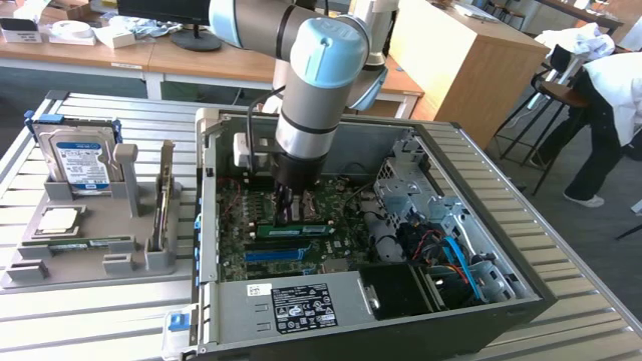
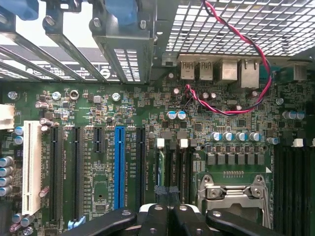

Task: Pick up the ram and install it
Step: 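Press down the ram until it locks into place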

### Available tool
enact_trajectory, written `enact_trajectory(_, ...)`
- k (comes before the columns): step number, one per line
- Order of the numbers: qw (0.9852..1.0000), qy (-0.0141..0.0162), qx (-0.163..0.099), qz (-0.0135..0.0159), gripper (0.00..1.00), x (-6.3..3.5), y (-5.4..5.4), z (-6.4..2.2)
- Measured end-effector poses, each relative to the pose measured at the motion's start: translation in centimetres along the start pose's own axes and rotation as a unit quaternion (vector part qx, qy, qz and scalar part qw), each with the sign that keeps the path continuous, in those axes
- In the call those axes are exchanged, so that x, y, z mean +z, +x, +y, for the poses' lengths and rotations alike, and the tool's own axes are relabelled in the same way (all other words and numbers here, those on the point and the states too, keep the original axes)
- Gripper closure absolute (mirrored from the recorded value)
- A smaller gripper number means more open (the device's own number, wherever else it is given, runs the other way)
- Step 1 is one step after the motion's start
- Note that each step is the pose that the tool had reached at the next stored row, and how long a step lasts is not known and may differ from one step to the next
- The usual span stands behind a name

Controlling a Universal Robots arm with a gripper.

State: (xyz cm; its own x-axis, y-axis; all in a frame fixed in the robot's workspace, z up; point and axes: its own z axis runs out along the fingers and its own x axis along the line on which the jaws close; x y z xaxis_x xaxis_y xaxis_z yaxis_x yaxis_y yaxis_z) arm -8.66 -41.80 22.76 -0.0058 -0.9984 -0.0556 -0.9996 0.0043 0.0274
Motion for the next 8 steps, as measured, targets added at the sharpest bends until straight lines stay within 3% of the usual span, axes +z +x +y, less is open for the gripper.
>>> enact_trajectory(8, 1.0000, 0.0001, 0.000, -0.0002, 0.90, 0.09, 0.00, 0.00)
